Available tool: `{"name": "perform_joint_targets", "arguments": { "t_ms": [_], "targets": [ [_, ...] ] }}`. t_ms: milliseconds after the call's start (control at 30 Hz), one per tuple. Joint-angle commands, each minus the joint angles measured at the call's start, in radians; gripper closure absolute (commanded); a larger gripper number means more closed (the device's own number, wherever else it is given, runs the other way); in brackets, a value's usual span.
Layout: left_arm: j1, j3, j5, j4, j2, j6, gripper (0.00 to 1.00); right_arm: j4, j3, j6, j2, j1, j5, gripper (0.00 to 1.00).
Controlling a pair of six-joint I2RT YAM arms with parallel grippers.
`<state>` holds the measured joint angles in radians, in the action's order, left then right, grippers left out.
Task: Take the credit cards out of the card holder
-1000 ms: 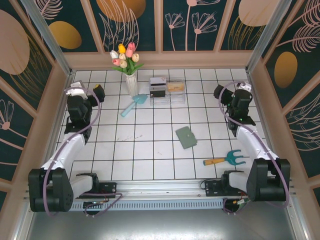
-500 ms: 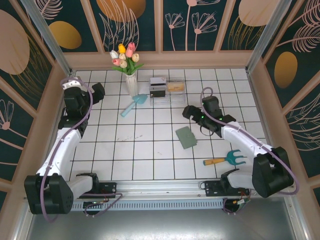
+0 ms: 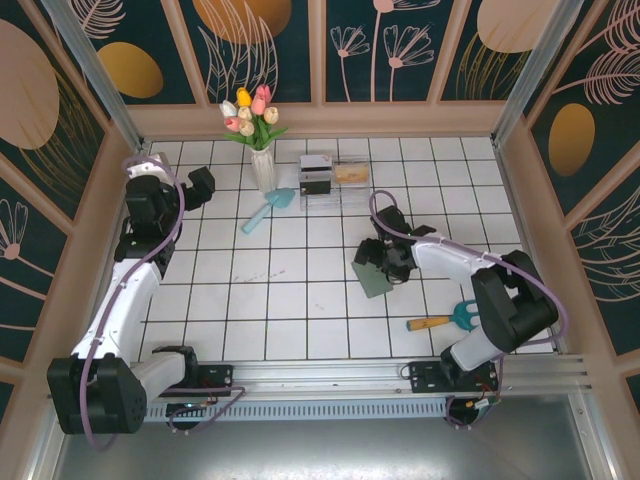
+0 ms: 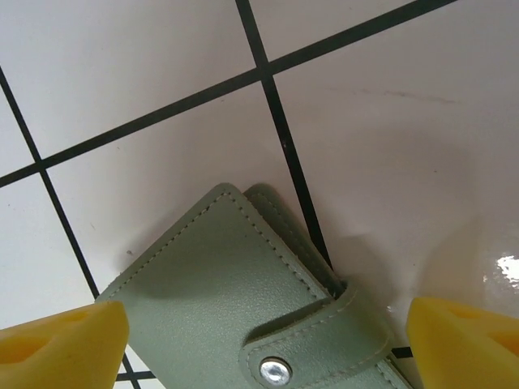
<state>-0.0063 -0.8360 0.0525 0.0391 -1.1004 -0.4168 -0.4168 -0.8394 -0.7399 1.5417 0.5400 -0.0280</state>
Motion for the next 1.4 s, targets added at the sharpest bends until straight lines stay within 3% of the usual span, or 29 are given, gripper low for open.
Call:
{"name": "perform_joint_targets", "arguments": {
  "t_ms": [0, 400, 667, 833, 1133, 1367],
  "targets": [
    [0.006, 0.009, 0.025, -0.010, -0.002, -0.007, 0.01, -0.046, -0.049, -0.004, 0.018, 0.027, -0.024, 0.13],
    [0.006, -0.008, -0.007, -0.036, -0.013, -0.002, 0.01, 0.029, -0.160, -0.038, 0.116, 0.138, -0.258, 0.21],
    [0.005, -0.014, 0.013, -0.049, -0.027, -0.011, 0.01, -0.160, -0.187, -0.024, 0.084, 0.136, -0.001, 0.21],
    [0.005, -0.014, 0.024, -0.051, -0.042, -0.019, 0.01, -0.173, -0.132, -0.033, 0.067, 0.137, 0.004, 0.20],
    [0.006, 0.001, -0.011, -0.048, -0.037, -0.066, 0.01, -0.078, -0.114, -0.037, 0.079, 0.174, -0.153, 0.18],
    [0.005, -0.003, 0.090, -0.055, -0.067, -0.096, 0.01, 0.140, -0.111, -0.109, 0.118, 0.232, -0.359, 0.21]
  ]
}}
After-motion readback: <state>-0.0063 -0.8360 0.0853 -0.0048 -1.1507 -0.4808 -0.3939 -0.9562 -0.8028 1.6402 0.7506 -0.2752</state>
